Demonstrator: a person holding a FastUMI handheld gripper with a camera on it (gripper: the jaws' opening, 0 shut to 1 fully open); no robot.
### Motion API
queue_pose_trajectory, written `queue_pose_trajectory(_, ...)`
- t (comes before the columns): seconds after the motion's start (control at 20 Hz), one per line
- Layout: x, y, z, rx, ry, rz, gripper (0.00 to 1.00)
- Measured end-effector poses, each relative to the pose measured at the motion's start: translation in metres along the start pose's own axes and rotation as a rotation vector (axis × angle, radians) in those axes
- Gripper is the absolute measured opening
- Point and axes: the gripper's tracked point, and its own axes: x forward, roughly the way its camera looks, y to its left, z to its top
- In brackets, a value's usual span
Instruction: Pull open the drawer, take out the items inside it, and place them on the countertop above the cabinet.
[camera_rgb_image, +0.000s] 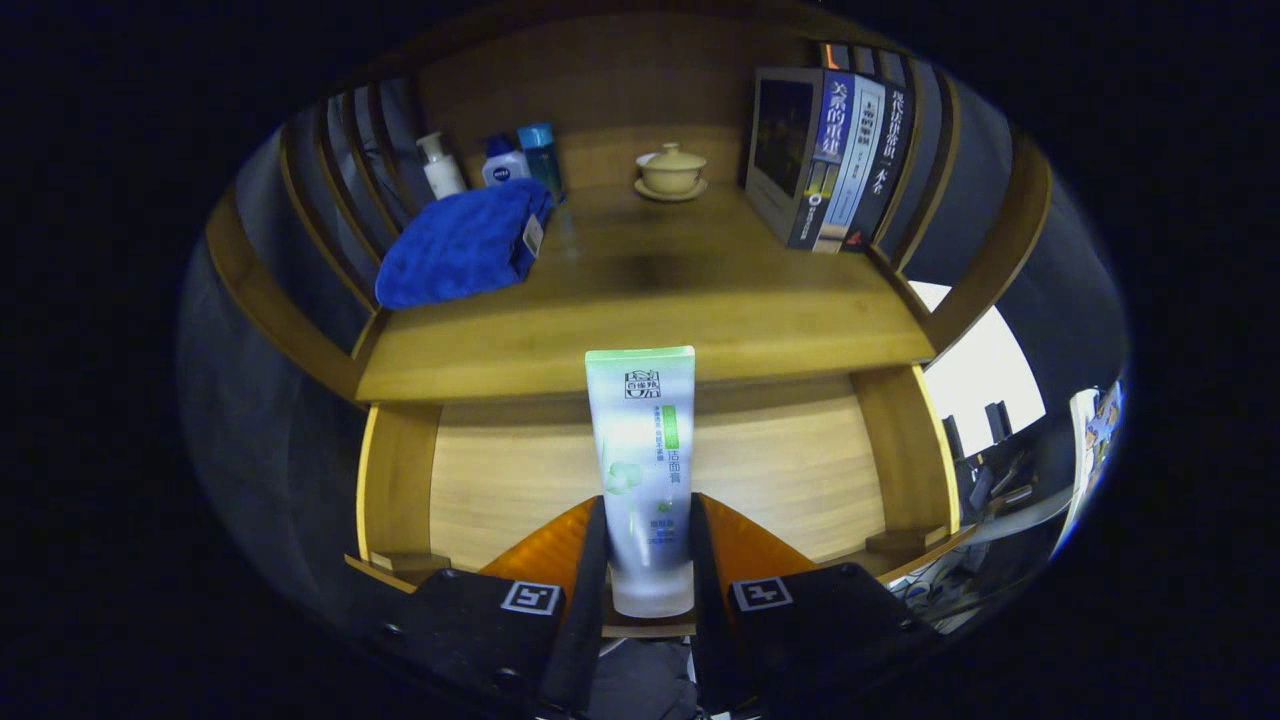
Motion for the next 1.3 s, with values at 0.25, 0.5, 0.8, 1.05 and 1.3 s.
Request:
queue_pose_trajectory(0.25, 0.004, -0.007, 0.044, 0.021, -0.042, -0.026, 0.49)
queue_pose_trajectory(0.5, 0.027, -0.011, 0.07, 0.037, -0.036, -0.043, 0.49)
queue_pose_trajectory(0.8, 0.067, -0.011, 0.104, 0.03, -0.039, -0.055, 0.49)
queue_pose_trajectory(1.05, 0.096, -0.012, 0.135, 0.038, -0.076, -0.066, 0.49)
queue_pose_trajectory(1.3, 0.093, -0.014, 0.141, 0.031, -0.138, -0.079, 0.69)
